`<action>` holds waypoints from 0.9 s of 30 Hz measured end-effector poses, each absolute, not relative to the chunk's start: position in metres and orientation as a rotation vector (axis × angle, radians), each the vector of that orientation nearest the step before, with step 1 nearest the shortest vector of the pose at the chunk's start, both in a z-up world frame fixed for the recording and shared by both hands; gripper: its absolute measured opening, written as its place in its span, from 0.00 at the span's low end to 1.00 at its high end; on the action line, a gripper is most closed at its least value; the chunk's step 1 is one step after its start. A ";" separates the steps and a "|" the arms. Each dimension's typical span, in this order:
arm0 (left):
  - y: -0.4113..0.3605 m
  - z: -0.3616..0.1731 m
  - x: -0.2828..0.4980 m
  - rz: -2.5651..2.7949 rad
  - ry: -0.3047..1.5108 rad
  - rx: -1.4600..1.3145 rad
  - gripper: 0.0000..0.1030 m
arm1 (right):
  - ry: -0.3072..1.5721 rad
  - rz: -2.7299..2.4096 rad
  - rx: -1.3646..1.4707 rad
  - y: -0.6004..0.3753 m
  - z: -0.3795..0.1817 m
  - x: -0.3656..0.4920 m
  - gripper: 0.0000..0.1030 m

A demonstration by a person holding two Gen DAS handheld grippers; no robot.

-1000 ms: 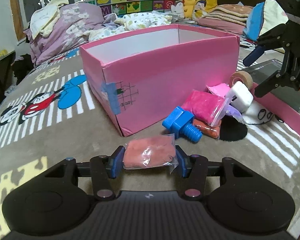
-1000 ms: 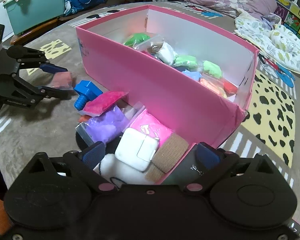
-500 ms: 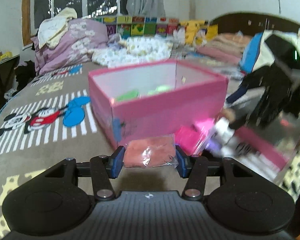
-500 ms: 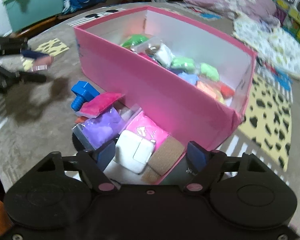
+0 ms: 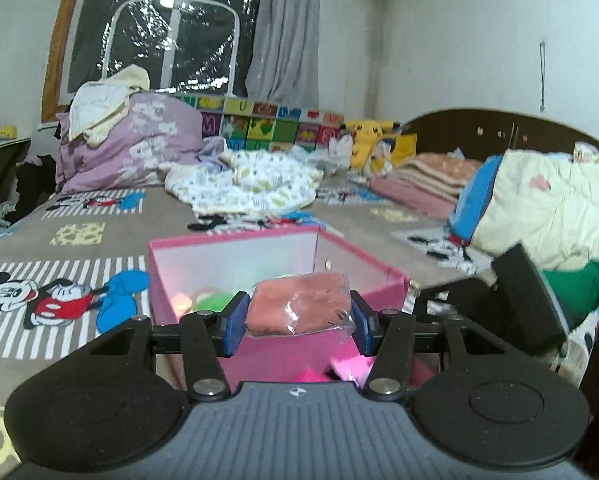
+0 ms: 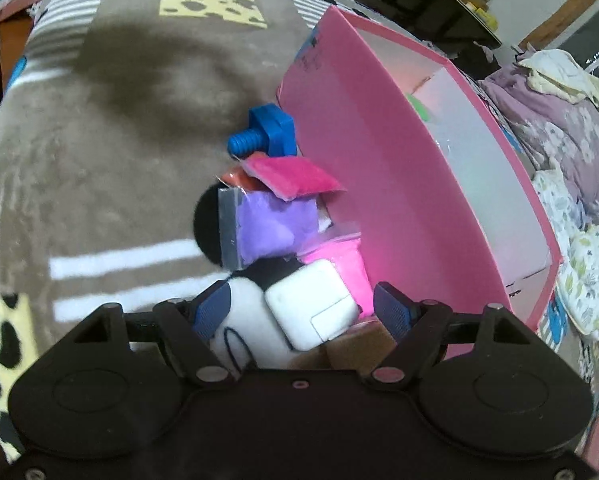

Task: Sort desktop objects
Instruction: 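Drop the salmon bag into the pink box while the right tool grasps the charger cube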

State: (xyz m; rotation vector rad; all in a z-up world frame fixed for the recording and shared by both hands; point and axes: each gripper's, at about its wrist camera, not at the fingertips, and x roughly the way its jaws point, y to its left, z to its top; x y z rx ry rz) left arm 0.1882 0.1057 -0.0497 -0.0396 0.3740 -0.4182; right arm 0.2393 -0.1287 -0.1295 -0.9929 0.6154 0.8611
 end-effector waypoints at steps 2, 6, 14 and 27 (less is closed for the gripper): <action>0.105 -0.049 0.192 -0.404 0.368 -0.061 0.49 | 0.604 0.855 -1.017 -0.129 -0.131 0.241 0.78; 0.105 -0.048 0.201 -0.386 0.371 -0.111 0.49 | 0.589 0.866 -1.082 -0.125 -0.138 0.242 0.73; 0.105 -0.044 0.213 -0.365 0.370 -0.187 0.49 | 0.600 0.899 -1.102 -0.121 -0.145 0.248 0.72; 0.102 -0.045 0.238 -0.315 0.438 -0.222 0.49 | 0.880 0.872 -0.543 -0.146 -0.126 0.285 0.51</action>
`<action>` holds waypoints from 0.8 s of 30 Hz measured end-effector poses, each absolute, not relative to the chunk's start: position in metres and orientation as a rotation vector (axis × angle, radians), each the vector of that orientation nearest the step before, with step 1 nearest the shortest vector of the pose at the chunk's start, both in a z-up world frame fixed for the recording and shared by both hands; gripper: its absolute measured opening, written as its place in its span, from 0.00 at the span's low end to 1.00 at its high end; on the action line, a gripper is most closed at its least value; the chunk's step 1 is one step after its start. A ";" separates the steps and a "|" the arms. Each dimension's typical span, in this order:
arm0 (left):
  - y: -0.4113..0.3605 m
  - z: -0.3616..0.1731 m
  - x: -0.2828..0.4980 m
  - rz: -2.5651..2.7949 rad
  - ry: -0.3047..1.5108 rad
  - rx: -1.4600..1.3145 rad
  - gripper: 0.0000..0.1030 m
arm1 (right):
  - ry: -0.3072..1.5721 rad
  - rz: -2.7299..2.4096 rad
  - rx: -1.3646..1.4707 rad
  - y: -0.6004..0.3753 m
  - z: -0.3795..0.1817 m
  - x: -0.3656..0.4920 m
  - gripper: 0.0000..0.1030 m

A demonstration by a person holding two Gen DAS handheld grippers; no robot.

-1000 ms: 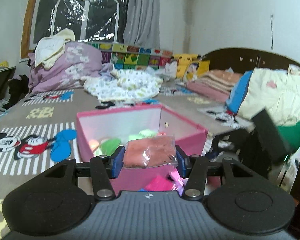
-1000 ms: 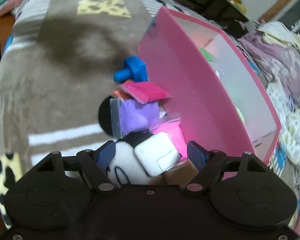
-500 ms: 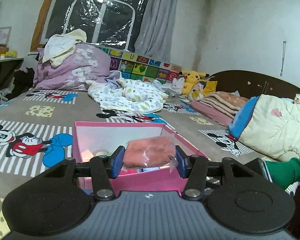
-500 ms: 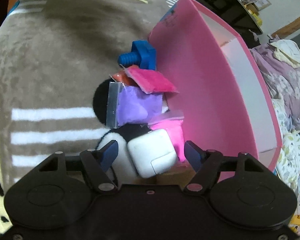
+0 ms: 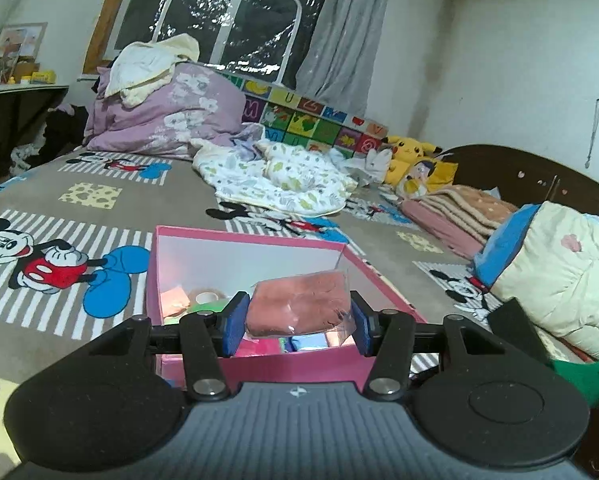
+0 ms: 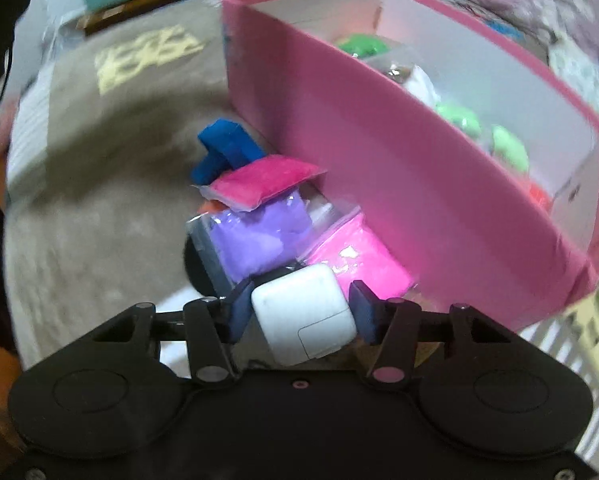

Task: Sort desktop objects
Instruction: 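Drop the salmon bag into the pink box while the right tool grasps the charger cube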

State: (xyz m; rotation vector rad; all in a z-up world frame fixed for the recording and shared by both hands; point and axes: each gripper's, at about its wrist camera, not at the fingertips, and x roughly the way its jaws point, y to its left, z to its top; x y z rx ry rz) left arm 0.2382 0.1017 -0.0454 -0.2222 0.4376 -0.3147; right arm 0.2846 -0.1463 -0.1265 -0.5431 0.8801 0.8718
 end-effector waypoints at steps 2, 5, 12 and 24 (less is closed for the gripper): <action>0.102 -0.044 0.247 -0.301 0.457 -0.227 0.49 | 0.858 0.873 -0.580 -0.146 -0.128 0.277 0.55; 0.102 -0.040 0.261 -0.284 0.476 -0.217 0.49 | 0.778 0.894 -0.761 -0.140 -0.135 0.258 0.56; 0.095 -0.032 0.292 -0.239 0.513 -0.187 0.49 | 0.776 0.888 -0.814 -0.141 -0.135 0.255 0.48; 0.055 -0.049 0.364 -0.239 0.720 -0.094 0.50 | 0.776 0.918 -0.767 -0.149 -0.129 0.246 0.47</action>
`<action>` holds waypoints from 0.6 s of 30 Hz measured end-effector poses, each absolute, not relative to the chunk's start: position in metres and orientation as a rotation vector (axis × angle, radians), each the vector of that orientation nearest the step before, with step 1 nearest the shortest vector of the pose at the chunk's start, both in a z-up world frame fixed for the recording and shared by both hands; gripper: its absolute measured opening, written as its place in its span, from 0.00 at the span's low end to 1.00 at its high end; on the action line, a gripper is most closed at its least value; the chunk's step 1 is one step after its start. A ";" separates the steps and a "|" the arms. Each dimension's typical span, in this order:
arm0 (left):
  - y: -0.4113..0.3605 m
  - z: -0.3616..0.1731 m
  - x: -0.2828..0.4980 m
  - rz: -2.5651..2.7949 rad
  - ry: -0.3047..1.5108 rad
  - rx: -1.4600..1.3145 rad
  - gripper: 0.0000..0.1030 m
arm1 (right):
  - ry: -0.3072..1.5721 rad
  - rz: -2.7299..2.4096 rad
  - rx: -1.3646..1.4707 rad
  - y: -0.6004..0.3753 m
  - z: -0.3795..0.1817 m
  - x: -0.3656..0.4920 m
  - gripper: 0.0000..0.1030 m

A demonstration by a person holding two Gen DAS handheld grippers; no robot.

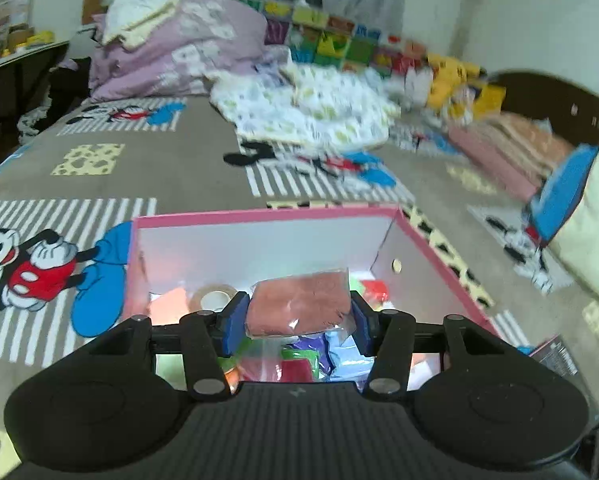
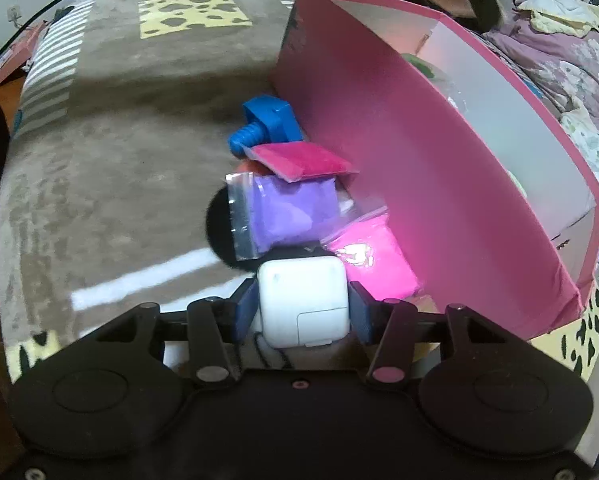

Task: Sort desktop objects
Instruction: 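Drop the salmon bag into the pink box while the right tool grasps the charger cube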

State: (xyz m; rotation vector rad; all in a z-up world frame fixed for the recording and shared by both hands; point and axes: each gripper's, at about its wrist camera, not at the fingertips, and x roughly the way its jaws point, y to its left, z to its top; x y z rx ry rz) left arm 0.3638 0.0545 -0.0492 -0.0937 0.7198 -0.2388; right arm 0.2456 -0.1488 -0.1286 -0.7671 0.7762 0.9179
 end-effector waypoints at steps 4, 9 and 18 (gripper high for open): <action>0.035 -0.060 0.388 -0.235 0.779 -0.046 0.50 | 0.770 0.920 -0.765 -0.148 -0.128 0.243 0.47; 0.022 -0.067 0.412 -0.223 0.837 -0.013 0.50 | 0.772 0.916 -0.738 -0.149 -0.128 0.250 0.47; 0.009 -0.079 0.446 -0.187 0.937 0.039 0.50 | 0.784 0.934 -0.675 -0.150 -0.129 0.248 0.47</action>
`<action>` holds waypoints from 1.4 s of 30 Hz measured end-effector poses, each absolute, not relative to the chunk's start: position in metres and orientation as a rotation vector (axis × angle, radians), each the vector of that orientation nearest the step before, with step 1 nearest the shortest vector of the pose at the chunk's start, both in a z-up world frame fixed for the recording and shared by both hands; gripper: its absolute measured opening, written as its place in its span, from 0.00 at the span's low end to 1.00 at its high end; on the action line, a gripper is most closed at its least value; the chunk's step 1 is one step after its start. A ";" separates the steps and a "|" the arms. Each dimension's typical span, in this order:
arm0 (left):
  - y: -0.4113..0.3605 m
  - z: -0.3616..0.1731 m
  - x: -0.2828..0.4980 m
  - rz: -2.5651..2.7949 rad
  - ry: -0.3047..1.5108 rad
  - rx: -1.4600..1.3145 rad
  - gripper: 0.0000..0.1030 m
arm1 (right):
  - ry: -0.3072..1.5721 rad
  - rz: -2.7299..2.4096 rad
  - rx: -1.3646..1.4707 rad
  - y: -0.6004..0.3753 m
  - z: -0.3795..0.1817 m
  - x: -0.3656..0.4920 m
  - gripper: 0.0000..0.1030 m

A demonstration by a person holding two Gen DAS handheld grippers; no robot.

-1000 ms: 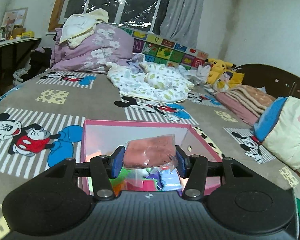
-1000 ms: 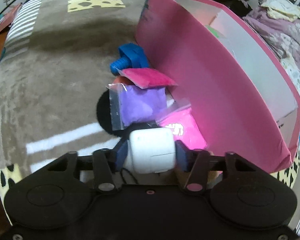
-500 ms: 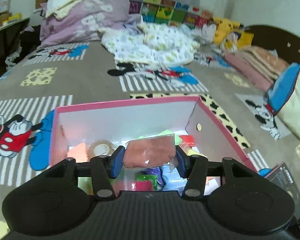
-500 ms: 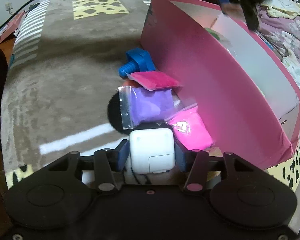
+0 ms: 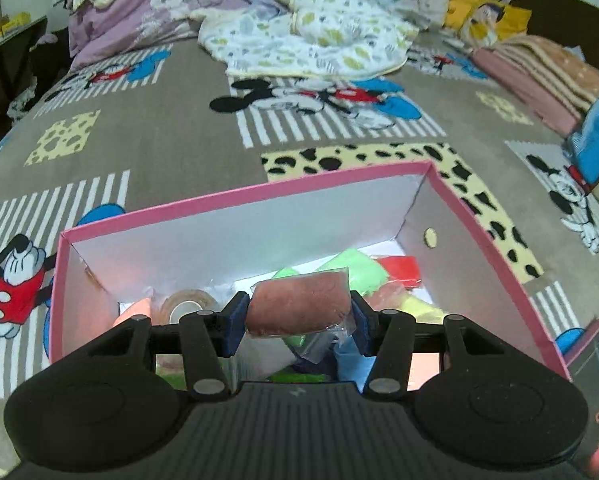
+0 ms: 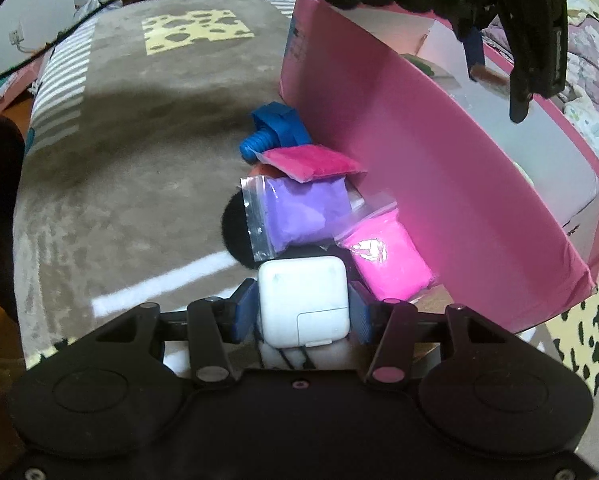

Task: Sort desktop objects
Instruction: 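Drop the salmon bag into the pink box while the right tool grasps the charger cube, then withdraw the open left tool from the pink box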

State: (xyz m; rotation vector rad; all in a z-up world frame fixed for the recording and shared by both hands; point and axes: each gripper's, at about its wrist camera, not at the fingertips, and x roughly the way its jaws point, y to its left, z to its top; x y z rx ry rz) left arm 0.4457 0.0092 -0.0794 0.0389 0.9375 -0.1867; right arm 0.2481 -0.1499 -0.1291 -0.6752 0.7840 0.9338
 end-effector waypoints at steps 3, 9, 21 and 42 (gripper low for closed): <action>0.009 -0.085 0.454 -0.171 0.966 0.047 0.50 | 0.786 0.938 -0.656 -0.151 -0.129 0.249 0.47; 0.008 -0.094 0.472 -0.144 1.014 0.049 0.50 | 0.792 0.945 -0.627 -0.155 -0.128 0.249 0.47; -0.003 -0.106 0.486 -0.092 1.056 0.110 0.53 | 0.811 0.948 -0.592 -0.164 -0.131 0.251 0.47; 0.011 -0.080 0.451 -0.148 0.973 -0.035 0.64 | 0.826 0.957 -0.592 -0.164 -0.125 0.250 0.47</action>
